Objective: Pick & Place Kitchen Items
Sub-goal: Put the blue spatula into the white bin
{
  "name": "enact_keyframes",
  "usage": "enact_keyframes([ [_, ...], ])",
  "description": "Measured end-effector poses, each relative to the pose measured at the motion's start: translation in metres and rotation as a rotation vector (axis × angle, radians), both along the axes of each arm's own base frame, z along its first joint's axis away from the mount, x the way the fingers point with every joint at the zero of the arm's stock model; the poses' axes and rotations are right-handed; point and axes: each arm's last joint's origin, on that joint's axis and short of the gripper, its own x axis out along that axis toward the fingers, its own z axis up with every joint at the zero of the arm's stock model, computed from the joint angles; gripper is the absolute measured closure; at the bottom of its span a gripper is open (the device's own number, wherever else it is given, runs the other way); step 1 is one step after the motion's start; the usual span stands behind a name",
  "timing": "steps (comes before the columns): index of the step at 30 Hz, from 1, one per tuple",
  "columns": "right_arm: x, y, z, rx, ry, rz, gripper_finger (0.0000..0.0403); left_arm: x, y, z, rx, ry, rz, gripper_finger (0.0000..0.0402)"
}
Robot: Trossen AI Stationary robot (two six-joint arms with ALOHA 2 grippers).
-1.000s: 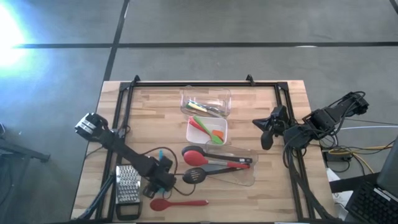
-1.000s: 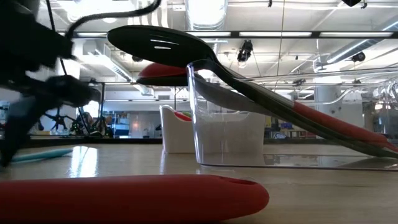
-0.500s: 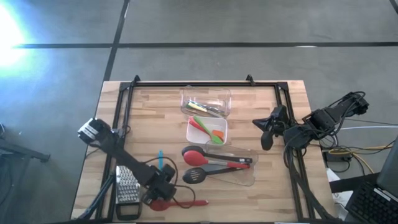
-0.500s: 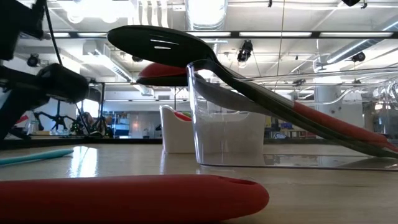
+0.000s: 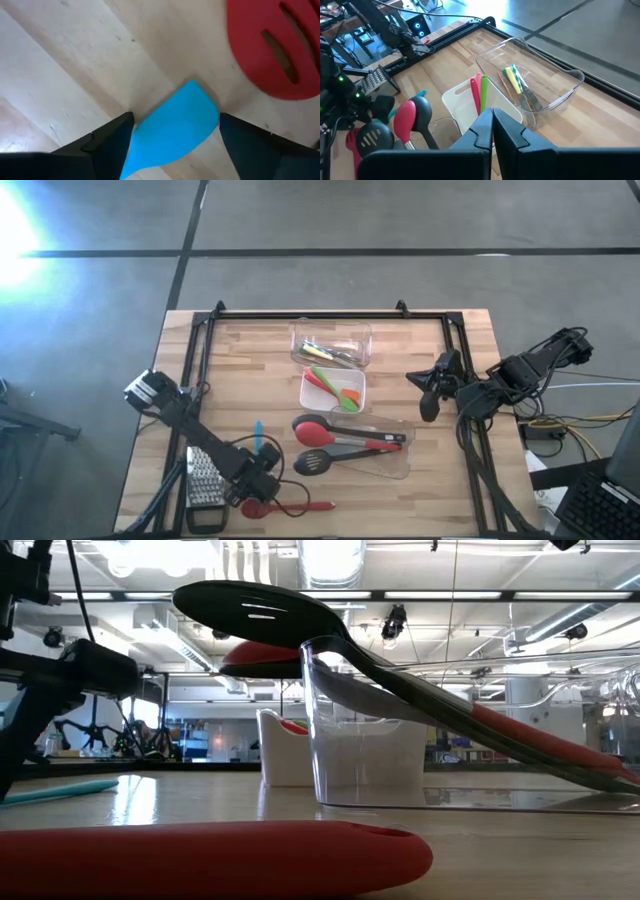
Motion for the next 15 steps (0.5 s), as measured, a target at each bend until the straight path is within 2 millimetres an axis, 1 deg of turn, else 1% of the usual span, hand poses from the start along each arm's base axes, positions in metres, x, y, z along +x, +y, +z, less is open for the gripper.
enact_keyframes([
  [7,0.0,0.0,0.0,0.0,0.0,0.0,0.0394,-0.008,0.011,-0.014,0.07,0.02,0.019,0.007],
  [11,0.0,0.0,0.0,0.0,0.0,0.0,0.0394,-0.009,0.015,-0.019,0.078,0.018,-0.003,0.0071],
  [15,0.0,0.0,0.0,0.0,0.0,0.0,0.0394,-0.009,0.015,-0.021,0.062,-0.002,-0.055,0.0076],
])
